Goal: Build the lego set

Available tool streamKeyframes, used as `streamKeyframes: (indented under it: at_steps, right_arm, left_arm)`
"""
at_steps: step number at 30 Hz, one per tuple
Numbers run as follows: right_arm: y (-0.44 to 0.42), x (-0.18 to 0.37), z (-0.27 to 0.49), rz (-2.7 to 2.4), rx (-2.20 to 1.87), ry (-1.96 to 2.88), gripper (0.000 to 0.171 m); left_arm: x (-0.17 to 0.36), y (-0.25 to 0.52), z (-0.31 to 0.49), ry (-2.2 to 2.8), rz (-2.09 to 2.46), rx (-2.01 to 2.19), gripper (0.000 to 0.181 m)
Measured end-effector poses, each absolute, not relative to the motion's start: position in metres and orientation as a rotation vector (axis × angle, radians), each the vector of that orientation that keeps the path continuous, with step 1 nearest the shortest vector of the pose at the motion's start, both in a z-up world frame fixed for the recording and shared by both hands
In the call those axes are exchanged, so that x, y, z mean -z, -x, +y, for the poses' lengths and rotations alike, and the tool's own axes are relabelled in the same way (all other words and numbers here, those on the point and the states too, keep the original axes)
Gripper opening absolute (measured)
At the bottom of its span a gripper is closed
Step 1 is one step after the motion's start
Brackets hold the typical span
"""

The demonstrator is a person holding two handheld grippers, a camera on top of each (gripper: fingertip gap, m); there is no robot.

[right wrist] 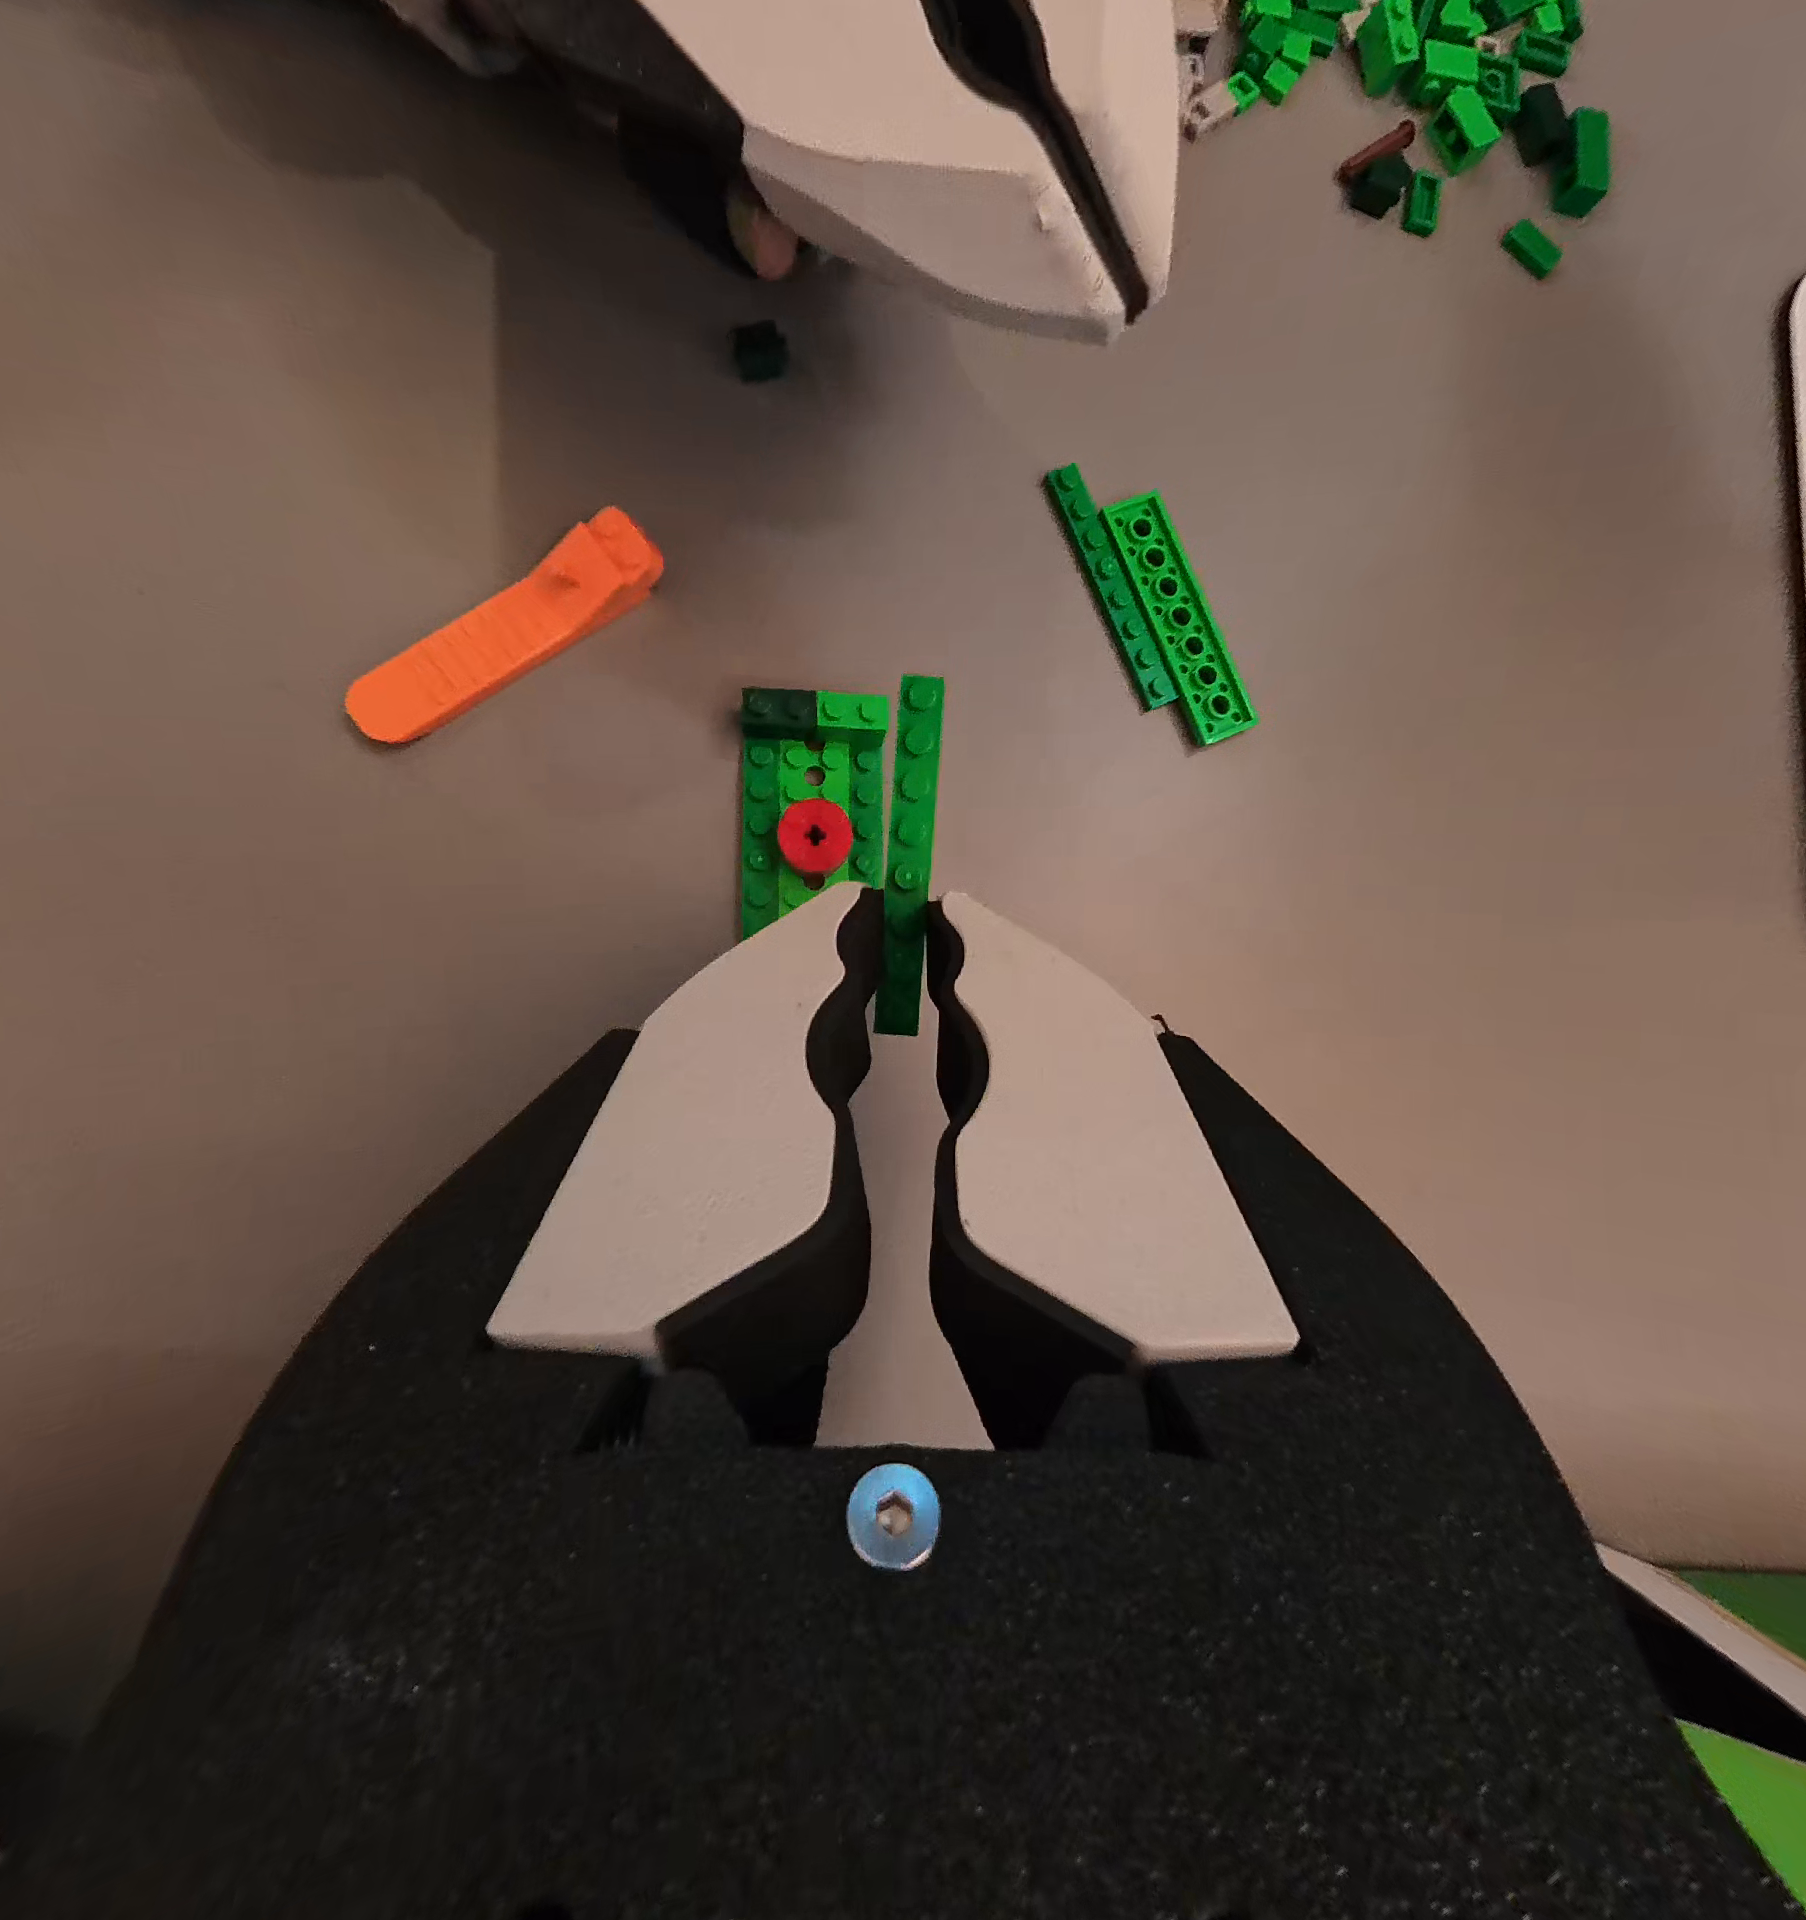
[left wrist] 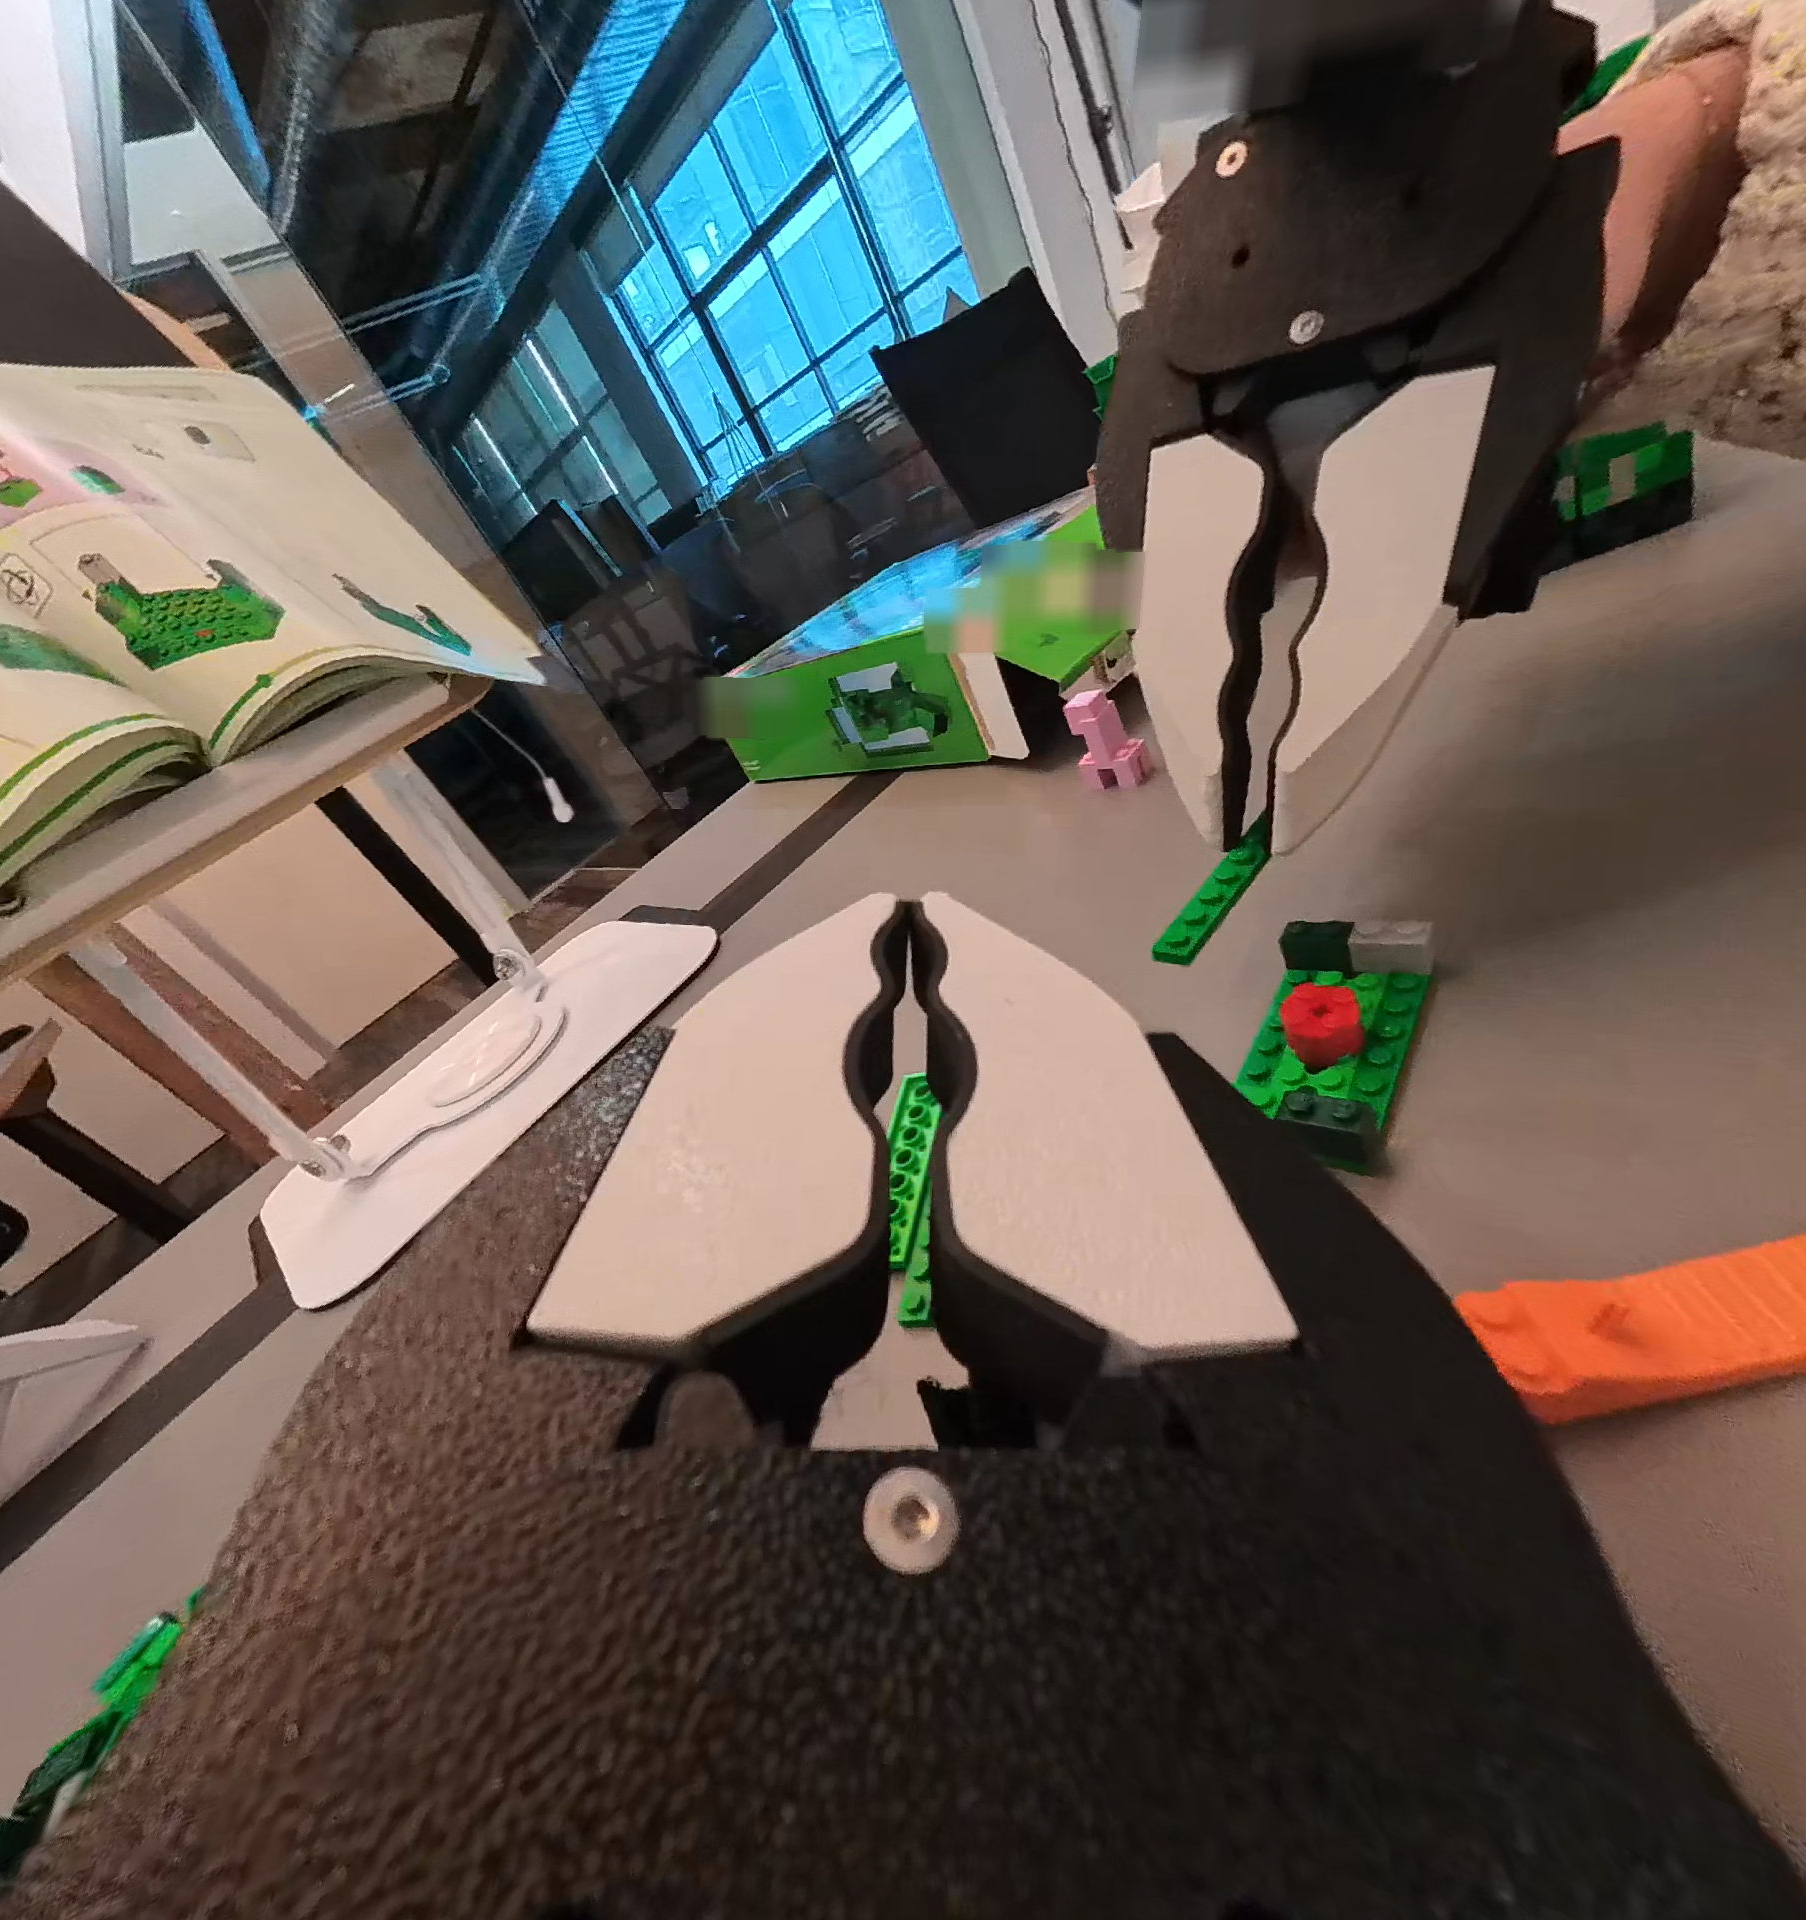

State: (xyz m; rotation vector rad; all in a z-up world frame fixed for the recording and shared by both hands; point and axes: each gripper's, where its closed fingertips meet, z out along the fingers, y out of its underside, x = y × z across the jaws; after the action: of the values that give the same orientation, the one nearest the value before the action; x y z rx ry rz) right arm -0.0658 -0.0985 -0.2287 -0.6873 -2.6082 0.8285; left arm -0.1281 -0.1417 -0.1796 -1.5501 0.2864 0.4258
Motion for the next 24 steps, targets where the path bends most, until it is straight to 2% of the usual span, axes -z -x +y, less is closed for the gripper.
streamKeyframes:
  at_steps: [1,24]
  right_arm:
    - [0.0648,0.2297,-0.0984,-2.611,-0.824,0.685,0.007]
    - [0.0634,0.2303,-0.0955,-2.597,-0.772,0.621,0.007]
  left_arm:
    - [0.1805,0.1274,-0.1412,1.554,0.294,-0.432,0.000]
    - [0.1849,0.1221,-0.1408,1.577,0.331,-0.429,0.000]
